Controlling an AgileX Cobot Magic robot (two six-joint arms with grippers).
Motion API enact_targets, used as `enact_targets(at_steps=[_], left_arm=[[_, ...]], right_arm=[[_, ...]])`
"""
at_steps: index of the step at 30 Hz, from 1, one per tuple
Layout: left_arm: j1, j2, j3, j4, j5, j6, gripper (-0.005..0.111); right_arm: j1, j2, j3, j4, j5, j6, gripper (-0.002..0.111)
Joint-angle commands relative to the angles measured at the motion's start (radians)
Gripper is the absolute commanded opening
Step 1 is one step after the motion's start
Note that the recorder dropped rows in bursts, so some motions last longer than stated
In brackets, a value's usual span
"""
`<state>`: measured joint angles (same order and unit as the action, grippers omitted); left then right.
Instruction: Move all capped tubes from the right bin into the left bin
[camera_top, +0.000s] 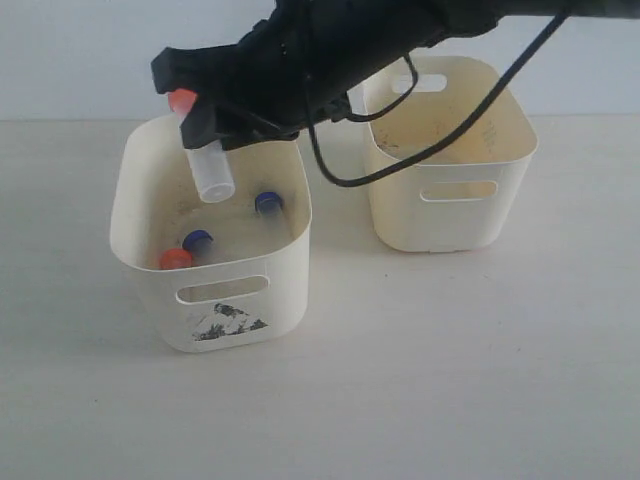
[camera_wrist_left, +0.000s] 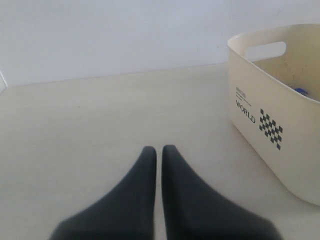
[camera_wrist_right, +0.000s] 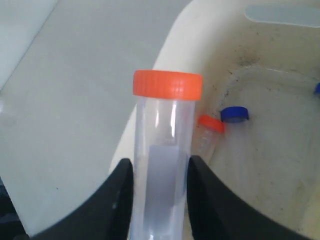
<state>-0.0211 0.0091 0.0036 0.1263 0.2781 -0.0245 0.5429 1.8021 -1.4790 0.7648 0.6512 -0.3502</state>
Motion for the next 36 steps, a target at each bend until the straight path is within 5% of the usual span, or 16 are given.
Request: enact_targets(at_steps=[1, 6, 13, 16, 20, 24, 31, 36], left_arm=[[0.001, -0.002, -0.004, -0.007, -0.017, -0.012, 0.004], [0.001, -0.002, -0.004, -0.007, -0.017, -0.012, 0.004], [0.001, -0.002, -0.004, -0.007, -0.017, -0.012, 0.004], [0.001, -0.002, -0.004, -0.007, -0.017, -0.012, 0.004], [0.001, -0.002, -0.004, -0.007, -0.017, -0.012, 0.004], [0.001, -0.002, -0.004, -0.007, -0.017, -0.012, 0.004], [0.001, -0.002, -0.004, -0.007, -0.017, -0.012, 0.004], [0.001, -0.002, -0.004, -0.007, -0.017, -0.012, 0.004]], right_arm=[[0.040, 0.034, 0.005, 0.002, -0.080, -0.002, 0.000], [0.048, 0.085, 0.005, 0.003, -0.108, 0.036, 0.005], [0.048, 0.107, 0.005, 0.016, -0.150, 0.069, 0.070], [0.048, 0.104, 0.005, 0.016, -0.158, 0.105, 0.083], [0.048, 0.104, 0.001, 0.016, -0.146, 0.133, 0.074], [0.048, 0.099, 0.001, 0.016, -0.028, 0.166, 0.001], [0.058, -0.063, 0.001, -0.081, 0.083, 0.168, 0.001], [0.241, -0.191, 0.003, -0.467, 0.155, 0.405, 0.001]])
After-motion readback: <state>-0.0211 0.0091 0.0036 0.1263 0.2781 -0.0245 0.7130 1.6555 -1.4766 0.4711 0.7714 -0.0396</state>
